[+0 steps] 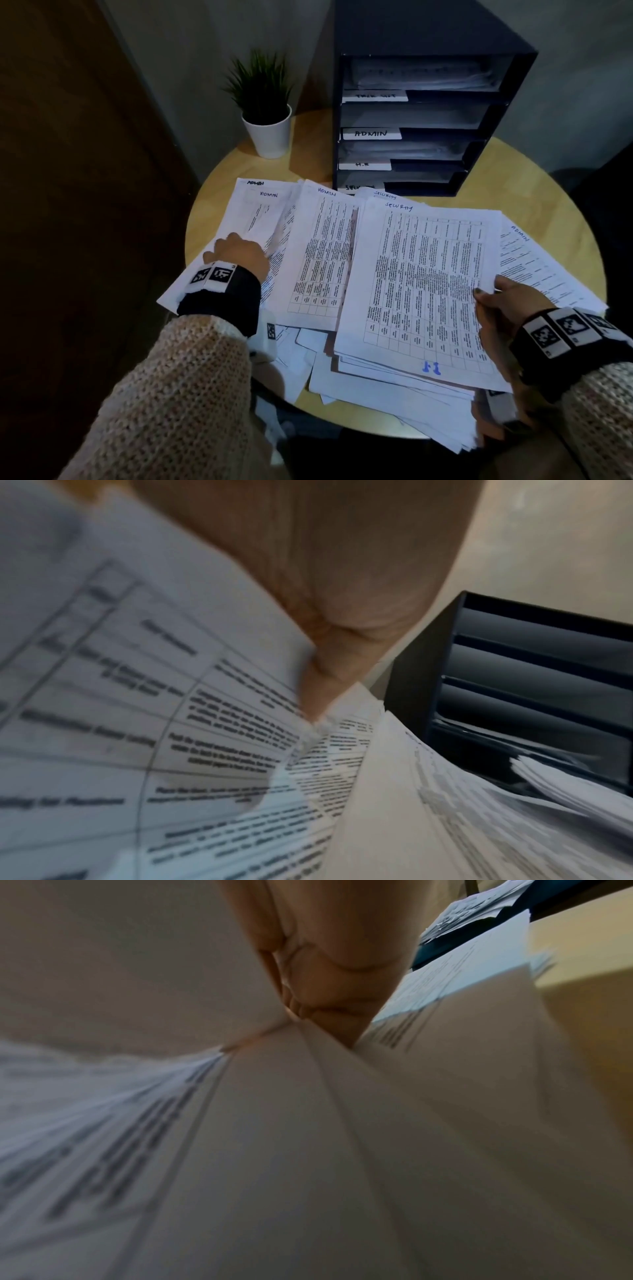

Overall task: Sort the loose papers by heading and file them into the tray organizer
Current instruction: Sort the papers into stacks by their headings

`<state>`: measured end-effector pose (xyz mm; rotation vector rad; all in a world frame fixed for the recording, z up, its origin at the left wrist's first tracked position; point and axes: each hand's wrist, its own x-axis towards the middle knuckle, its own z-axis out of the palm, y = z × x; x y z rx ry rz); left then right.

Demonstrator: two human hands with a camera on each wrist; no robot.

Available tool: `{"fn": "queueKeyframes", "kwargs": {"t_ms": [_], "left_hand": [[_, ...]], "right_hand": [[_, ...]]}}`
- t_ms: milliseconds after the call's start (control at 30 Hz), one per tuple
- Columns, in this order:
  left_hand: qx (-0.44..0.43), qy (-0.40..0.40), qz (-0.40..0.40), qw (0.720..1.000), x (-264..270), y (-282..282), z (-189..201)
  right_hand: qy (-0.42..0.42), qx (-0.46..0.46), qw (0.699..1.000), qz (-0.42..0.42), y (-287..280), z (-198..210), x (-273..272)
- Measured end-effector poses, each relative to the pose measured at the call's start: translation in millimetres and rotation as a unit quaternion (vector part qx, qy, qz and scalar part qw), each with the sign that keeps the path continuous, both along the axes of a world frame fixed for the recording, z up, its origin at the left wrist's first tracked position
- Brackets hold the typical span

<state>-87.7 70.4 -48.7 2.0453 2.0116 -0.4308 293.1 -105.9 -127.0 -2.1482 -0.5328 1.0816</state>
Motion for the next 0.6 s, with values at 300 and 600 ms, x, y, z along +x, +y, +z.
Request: {"fn": "queueKeyframes", "kwargs": {"t_ms": [300,600], "left_hand": [[0.004,-0.176,0.091,0.98,-20.0,9.7,-13.4],[0.133,-0.26,0.103,0.951,-28.4,8.9,10.4]], "right_hand": [[0.018,0.038,0.999,-0.012,-1.6,9.2,-9.1],[0.019,0.036,0.999,-0.005,-1.5,14.3,-11.2]]}}
